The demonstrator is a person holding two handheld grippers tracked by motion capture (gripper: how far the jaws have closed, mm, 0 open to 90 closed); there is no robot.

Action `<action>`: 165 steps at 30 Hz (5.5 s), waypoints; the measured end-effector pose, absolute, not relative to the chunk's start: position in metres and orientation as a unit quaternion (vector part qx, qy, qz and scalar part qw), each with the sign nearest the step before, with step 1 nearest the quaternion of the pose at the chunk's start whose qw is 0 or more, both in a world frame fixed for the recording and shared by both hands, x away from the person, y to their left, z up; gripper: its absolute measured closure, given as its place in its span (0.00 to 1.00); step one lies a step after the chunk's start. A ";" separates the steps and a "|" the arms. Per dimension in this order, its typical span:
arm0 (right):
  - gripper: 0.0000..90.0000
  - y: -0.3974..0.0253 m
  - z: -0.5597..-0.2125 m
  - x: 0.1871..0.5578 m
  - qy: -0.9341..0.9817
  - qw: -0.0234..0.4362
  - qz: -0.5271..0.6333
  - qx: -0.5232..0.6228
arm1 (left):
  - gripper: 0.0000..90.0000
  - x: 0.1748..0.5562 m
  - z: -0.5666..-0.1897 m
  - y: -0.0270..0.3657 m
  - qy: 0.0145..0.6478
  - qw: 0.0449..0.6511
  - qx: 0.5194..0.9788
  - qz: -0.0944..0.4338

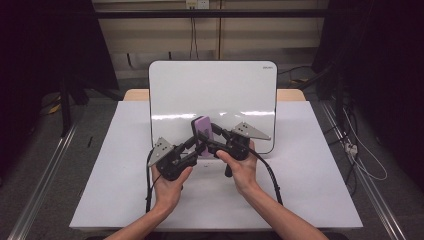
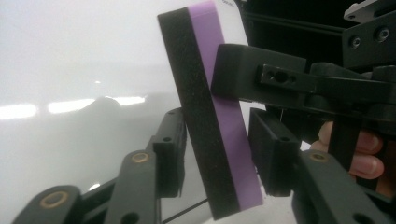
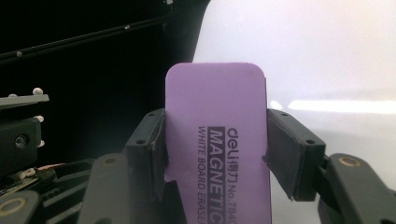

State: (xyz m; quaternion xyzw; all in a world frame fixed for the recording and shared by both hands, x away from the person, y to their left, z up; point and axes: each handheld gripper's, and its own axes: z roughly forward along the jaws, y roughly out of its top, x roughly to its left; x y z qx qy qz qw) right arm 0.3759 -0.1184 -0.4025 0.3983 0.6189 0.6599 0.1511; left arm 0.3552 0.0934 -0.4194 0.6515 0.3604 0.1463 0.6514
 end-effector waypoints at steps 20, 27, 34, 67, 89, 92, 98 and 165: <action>0.37 -0.124 -0.400 0.375 0.631 0.156 0.652 0.391 | 0.72 0.358 -0.413 0.095 0.350 0.620 0.682 0.166; 0.20 -0.136 -0.397 0.374 0.636 0.176 0.634 0.403 | 0.72 0.359 -0.411 0.102 0.353 0.596 0.700 0.176; 0.13 -0.154 -0.405 0.369 0.671 0.211 0.583 0.408 | 0.72 0.360 -0.407 0.108 0.346 0.566 0.722 0.196; 0.07 -0.247 -0.433 0.313 0.699 0.276 0.478 0.454 | 0.72 0.356 -0.385 0.142 0.328 0.473 0.779 0.249; 0.08 -0.281 -0.444 0.287 0.690 0.283 0.457 0.485 | 0.72 0.364 -0.386 0.162 0.337 0.388 0.797 0.316; 0.08 -0.281 -0.445 0.288 0.690 0.285 0.456 0.484 | 0.72 0.369 -0.390 0.162 0.344 0.372 0.802 0.317; 0.08 -0.279 -0.447 0.289 0.694 0.282 0.453 0.483 | 0.72 0.376 -0.395 0.159 0.356 0.339 0.806 0.331; 0.08 -0.285 -0.451 0.288 0.688 0.277 0.456 0.493 | 0.06 0.327 -0.406 0.204 0.402 0.461 0.753 0.243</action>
